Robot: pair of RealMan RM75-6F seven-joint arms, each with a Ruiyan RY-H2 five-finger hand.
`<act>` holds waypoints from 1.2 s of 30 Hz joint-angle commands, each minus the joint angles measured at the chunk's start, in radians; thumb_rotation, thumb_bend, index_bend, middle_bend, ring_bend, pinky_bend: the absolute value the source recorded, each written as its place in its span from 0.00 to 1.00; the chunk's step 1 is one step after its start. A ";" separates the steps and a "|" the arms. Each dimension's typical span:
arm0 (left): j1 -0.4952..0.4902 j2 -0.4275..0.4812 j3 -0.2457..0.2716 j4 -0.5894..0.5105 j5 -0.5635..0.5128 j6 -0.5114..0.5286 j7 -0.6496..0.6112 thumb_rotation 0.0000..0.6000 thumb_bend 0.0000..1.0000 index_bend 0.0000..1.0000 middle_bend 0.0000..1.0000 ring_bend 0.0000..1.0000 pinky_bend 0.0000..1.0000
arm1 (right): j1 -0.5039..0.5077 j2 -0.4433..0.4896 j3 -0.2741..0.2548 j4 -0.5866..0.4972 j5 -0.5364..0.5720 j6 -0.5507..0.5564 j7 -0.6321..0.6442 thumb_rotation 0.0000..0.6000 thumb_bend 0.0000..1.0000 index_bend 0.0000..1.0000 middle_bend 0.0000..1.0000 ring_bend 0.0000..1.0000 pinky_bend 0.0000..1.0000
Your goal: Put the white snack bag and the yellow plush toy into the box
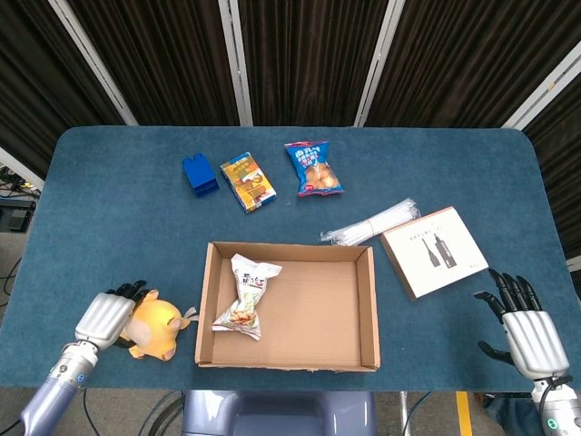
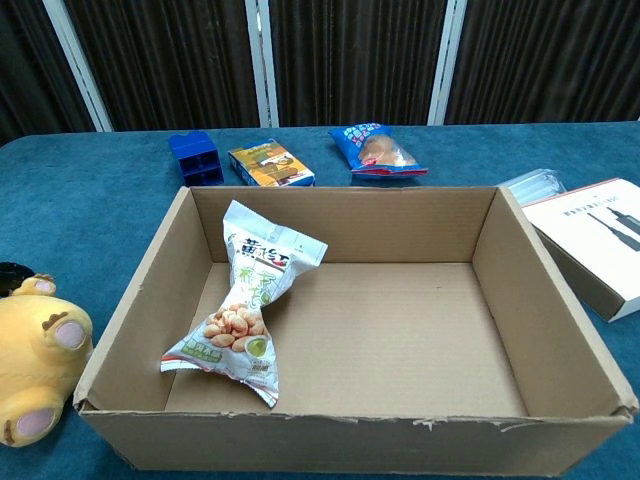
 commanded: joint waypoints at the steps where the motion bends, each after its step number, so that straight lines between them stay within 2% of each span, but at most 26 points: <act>1: 0.008 -0.007 -0.011 -0.008 0.012 0.040 0.020 1.00 0.60 0.64 0.48 0.60 0.67 | 0.000 0.000 0.000 0.001 -0.002 0.002 0.002 1.00 0.00 0.27 0.01 0.00 0.00; 16: 0.061 0.093 -0.017 -0.169 0.184 0.259 0.086 1.00 0.63 0.64 0.48 0.63 0.70 | 0.000 0.000 -0.001 0.002 -0.003 0.002 0.003 1.00 0.00 0.27 0.01 0.00 0.00; 20: 0.078 0.121 -0.053 -0.216 0.277 0.369 0.051 1.00 0.63 0.64 0.48 0.63 0.70 | -0.001 -0.001 0.000 0.002 -0.001 0.003 -0.002 1.00 0.00 0.27 0.01 0.00 0.00; 25: 0.073 0.109 -0.100 -0.213 0.368 0.452 0.010 1.00 0.62 0.64 0.49 0.63 0.70 | -0.001 -0.002 0.002 0.001 0.002 0.003 -0.004 1.00 0.00 0.27 0.01 0.00 0.00; 29: 0.033 0.089 -0.126 -0.215 0.360 0.400 -0.002 1.00 0.61 0.64 0.49 0.63 0.70 | -0.002 -0.001 0.003 0.000 0.001 0.007 -0.006 1.00 0.00 0.27 0.01 0.00 0.00; 36: -0.072 -0.008 -0.182 -0.195 0.287 0.249 -0.026 1.00 0.60 0.64 0.49 0.63 0.70 | -0.004 0.001 0.006 0.002 0.010 0.008 0.000 1.00 0.00 0.27 0.01 0.00 0.00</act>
